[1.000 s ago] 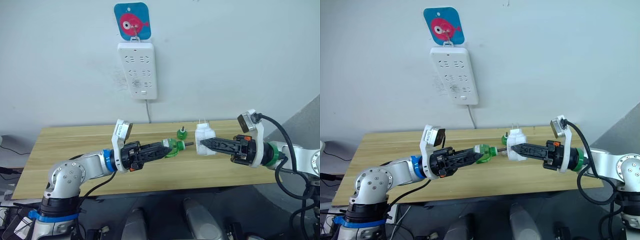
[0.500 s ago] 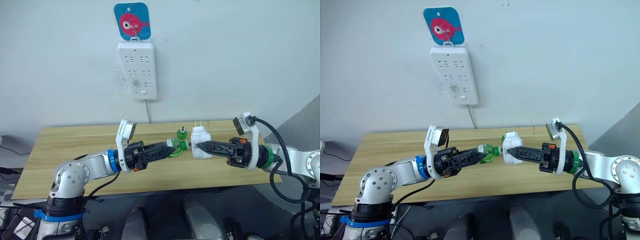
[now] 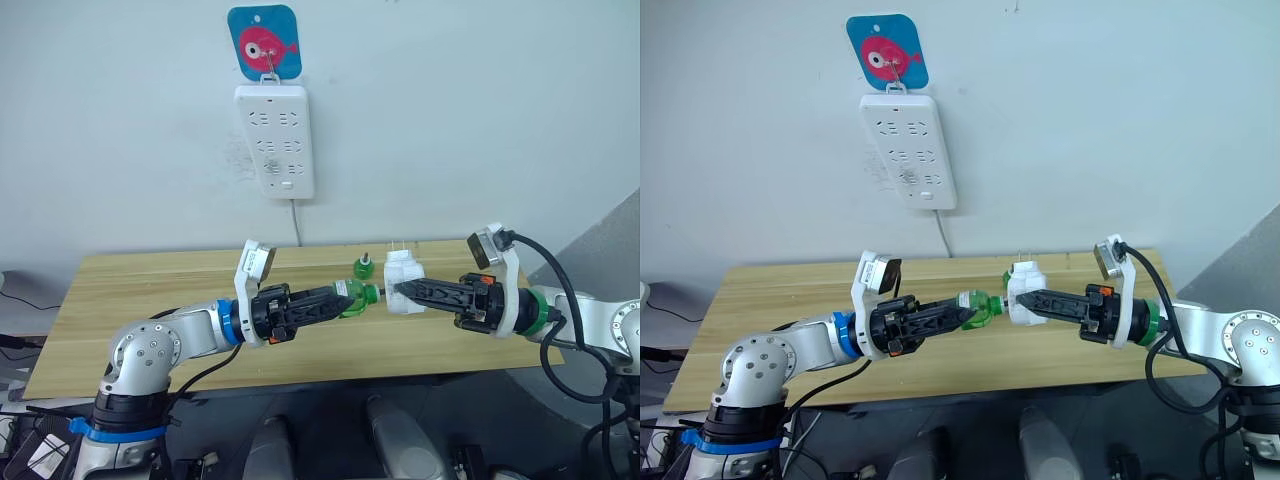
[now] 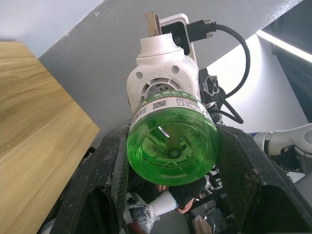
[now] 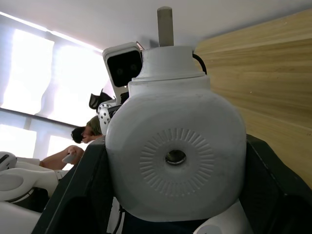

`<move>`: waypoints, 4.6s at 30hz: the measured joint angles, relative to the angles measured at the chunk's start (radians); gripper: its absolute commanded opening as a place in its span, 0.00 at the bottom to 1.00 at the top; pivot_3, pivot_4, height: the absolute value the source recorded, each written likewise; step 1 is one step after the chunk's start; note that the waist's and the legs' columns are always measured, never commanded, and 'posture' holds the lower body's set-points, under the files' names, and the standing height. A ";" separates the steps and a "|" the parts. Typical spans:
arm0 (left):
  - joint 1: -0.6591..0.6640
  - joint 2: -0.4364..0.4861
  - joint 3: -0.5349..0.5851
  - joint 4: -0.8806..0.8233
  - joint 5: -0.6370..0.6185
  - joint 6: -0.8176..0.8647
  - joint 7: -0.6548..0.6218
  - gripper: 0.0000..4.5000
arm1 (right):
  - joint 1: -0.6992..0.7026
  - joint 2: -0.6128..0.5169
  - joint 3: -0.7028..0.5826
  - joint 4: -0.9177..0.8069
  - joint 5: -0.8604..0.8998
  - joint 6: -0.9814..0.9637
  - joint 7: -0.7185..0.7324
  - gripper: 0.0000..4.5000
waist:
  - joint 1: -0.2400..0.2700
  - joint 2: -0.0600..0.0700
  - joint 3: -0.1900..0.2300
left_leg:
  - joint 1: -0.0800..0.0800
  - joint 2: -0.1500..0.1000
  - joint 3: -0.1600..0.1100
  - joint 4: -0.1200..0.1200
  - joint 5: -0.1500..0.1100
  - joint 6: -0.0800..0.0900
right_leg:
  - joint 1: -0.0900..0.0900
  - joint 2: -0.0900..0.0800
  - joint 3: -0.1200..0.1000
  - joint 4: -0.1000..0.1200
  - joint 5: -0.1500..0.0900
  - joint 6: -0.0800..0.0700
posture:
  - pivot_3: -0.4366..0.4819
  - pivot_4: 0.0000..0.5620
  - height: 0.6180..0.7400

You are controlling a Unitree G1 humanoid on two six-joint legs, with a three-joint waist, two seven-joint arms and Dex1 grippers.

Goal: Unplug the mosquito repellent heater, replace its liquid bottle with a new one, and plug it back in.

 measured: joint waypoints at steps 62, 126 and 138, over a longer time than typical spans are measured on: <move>-0.027 -0.034 -0.101 -0.037 0.194 -0.146 -0.164 0.51 | -0.050 -0.078 0.104 -0.082 -0.006 -0.025 0.071 0.97 | 0.003 0.000 0.000 | 0.000 0.000 0.000 0.001 0.000 0.000 | 0.000 0.000 0.000 0.000 0.000 0.000 | 0.24 0.33 1.00; -0.070 -0.018 -0.078 0.030 0.184 -0.049 -0.135 0.51 | -0.169 0.080 -0.058 -0.155 -0.690 -0.163 0.346 0.00 | 0.024 -0.001 -0.002 | 0.000 0.000 -0.001 0.002 0.000 0.000 | 0.001 0.000 -0.001 0.001 0.000 0.000 | 0.23 0.34 1.00; -0.107 -0.051 -0.022 0.037 0.051 0.002 -0.067 0.51 | -0.027 0.019 0.086 -0.258 -0.831 -0.125 0.516 0.00 | 0.025 -0.001 -0.002 | 0.000 0.000 -0.001 0.002 0.000 0.000 | 0.001 0.000 -0.002 0.001 0.000 0.000 | 0.23 0.34 1.00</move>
